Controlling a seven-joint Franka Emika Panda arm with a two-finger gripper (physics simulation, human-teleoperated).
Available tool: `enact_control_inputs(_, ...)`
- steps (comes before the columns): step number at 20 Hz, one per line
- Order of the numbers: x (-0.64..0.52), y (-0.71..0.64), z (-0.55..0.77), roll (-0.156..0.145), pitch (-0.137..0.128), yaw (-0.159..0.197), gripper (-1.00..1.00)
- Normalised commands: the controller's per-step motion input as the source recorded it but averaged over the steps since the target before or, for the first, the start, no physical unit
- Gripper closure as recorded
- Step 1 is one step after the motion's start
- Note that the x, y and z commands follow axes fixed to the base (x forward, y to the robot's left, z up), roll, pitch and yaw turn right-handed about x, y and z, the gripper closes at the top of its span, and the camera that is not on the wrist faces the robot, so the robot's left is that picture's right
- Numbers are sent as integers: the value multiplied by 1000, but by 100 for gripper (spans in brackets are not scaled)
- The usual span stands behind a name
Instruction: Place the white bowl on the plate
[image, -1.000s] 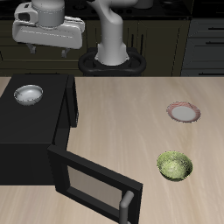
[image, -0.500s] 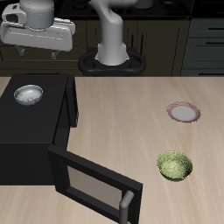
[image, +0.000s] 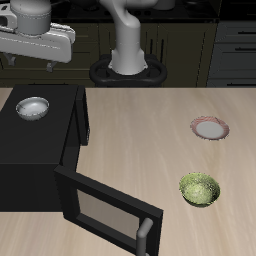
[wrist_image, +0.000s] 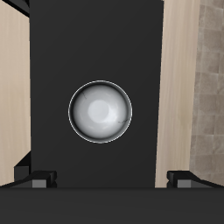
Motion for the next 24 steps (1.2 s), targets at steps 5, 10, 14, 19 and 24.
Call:
enact_control_inputs(5,157,81,-24,29,8,-7,-100)
enact_control_inputs(10,185,90,-6,2,10,-17,-100)
enact_control_inputs(14,113,52,2,-3,-7,-1,-100)
enact_control_inputs(19,154,16,-7,0,4,-15,-100)
enact_control_inputs(24,68,150,-104,11,-2,12,-100)
